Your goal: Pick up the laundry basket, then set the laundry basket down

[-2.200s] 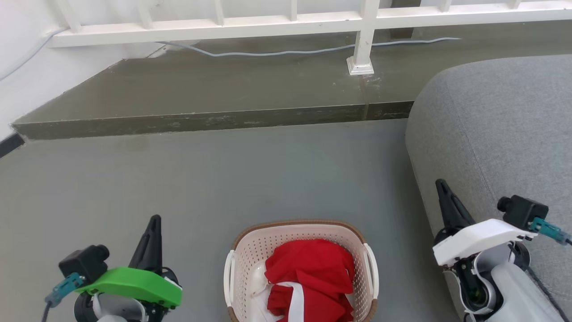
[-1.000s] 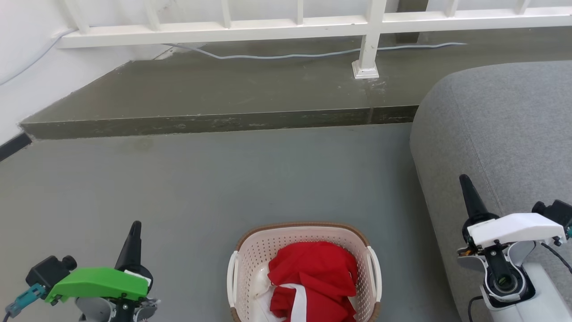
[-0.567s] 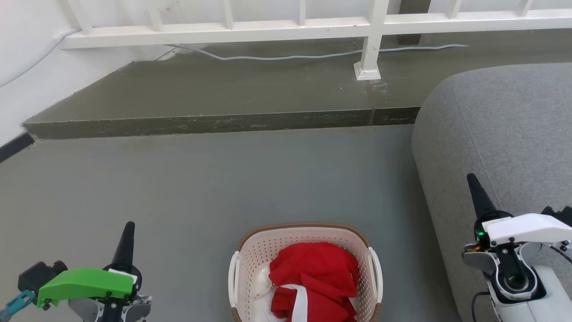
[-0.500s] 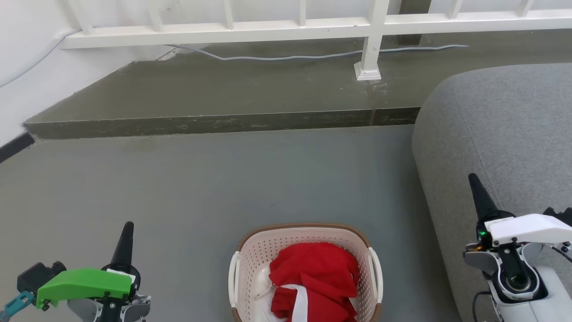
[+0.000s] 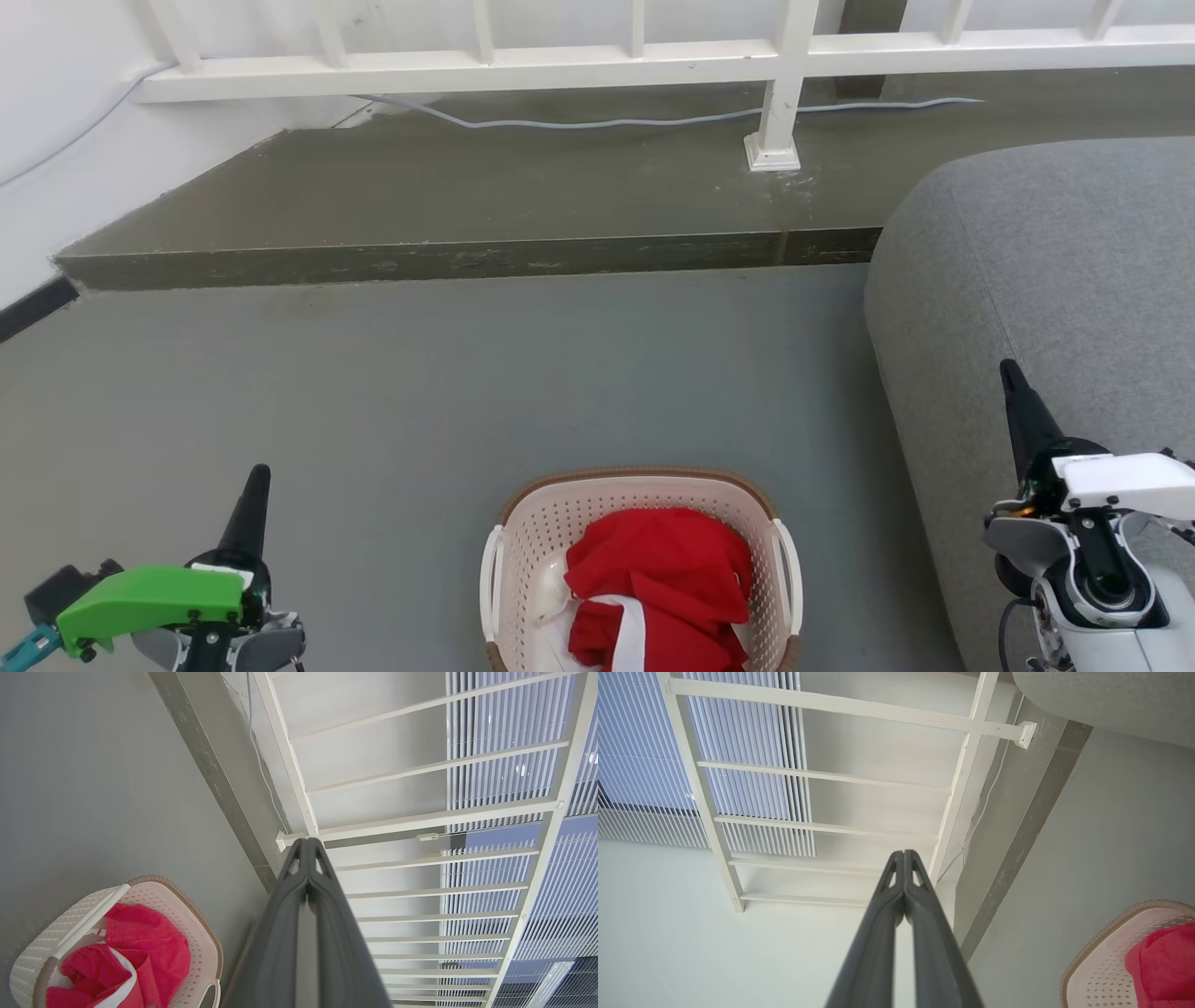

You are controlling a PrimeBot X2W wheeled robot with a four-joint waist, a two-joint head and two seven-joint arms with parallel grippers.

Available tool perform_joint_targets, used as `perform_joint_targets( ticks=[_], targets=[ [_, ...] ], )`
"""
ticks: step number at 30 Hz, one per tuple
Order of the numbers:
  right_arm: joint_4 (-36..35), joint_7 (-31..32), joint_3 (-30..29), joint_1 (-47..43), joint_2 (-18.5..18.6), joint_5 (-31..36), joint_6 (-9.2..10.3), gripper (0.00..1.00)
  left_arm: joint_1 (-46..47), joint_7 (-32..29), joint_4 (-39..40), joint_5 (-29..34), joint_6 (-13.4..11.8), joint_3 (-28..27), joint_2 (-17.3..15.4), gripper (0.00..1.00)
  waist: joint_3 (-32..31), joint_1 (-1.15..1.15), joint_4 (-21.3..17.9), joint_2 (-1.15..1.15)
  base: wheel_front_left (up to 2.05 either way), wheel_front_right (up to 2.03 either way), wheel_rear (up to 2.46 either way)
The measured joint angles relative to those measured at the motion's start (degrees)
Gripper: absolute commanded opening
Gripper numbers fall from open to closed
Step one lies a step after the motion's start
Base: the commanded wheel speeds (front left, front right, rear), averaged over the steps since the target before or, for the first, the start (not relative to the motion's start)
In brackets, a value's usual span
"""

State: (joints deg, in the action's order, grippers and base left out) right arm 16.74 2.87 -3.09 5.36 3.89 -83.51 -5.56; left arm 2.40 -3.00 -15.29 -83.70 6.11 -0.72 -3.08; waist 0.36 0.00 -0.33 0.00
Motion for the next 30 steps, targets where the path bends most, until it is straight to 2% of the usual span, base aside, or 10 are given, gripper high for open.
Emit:
perform_joint_targets(
  ticks=[13,30],
  targets=[
    [-0.3,2.32,-3.56,-0.04,-0.87,-8.35,-1.0,0.0,0.57,-2.19,-0.63,-8.31,0.93,-2.72,0.26,0.0,-0.21,0.0,0.33,0.0,0.0,0.0,0.0],
    [-0.34,2.72,-3.88,-0.05,-1.1,-8.77,-1.08,0.0,1.09,-2.52,-0.63,-8.5,0.96,-2.87,0.32,0.0,-0.21,0.0,0.33,0.0,0.0,0.0,0.0]
  ],
)
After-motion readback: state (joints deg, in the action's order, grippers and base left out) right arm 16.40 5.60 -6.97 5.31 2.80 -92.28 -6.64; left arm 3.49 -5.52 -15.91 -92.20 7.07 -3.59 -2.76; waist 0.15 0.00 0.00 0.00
